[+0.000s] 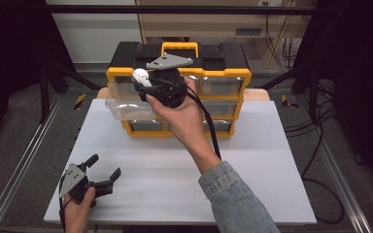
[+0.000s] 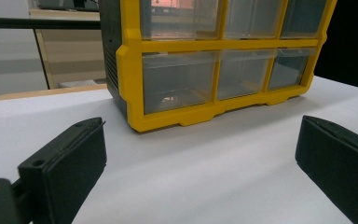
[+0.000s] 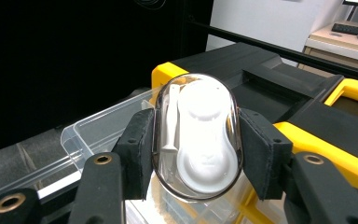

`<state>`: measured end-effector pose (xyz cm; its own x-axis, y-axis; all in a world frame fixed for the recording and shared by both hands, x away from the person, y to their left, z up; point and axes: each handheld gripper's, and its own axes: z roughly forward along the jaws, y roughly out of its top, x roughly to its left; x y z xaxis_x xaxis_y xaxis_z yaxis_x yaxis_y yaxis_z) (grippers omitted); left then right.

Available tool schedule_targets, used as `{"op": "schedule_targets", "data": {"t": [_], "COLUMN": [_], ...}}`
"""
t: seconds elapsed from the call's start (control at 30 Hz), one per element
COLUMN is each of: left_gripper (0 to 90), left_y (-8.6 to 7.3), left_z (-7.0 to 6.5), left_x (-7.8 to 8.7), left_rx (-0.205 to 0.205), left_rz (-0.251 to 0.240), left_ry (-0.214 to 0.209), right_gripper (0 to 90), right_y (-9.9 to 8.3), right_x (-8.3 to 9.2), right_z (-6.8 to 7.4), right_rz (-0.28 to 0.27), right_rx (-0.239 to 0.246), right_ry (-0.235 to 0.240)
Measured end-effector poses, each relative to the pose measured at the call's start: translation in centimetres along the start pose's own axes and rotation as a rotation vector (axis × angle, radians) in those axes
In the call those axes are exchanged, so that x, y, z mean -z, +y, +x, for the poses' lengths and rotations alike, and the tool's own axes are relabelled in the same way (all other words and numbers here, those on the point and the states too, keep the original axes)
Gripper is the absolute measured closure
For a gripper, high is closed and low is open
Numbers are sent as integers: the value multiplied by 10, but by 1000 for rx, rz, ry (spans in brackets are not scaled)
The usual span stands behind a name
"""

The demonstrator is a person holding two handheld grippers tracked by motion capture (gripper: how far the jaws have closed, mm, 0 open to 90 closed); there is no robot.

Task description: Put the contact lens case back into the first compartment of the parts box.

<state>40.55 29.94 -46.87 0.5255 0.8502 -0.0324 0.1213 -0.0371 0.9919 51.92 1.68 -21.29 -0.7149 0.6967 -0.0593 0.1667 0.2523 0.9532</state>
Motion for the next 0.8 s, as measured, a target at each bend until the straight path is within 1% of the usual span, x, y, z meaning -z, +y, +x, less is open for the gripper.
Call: {"op": "schedule_targets", "data": {"t": [0.8], "left_gripper": [15], "left_y": [0], "left_z": [1], "left_x": [0], "left_rx": [2], "left_rz": [1], "left_ry": [3], "right_gripper": [489], "right_y": [0], "right_x": [-6], "right_z": [2], "right_rz": [13], "right_rx": [5], "right_ry": [9]}}
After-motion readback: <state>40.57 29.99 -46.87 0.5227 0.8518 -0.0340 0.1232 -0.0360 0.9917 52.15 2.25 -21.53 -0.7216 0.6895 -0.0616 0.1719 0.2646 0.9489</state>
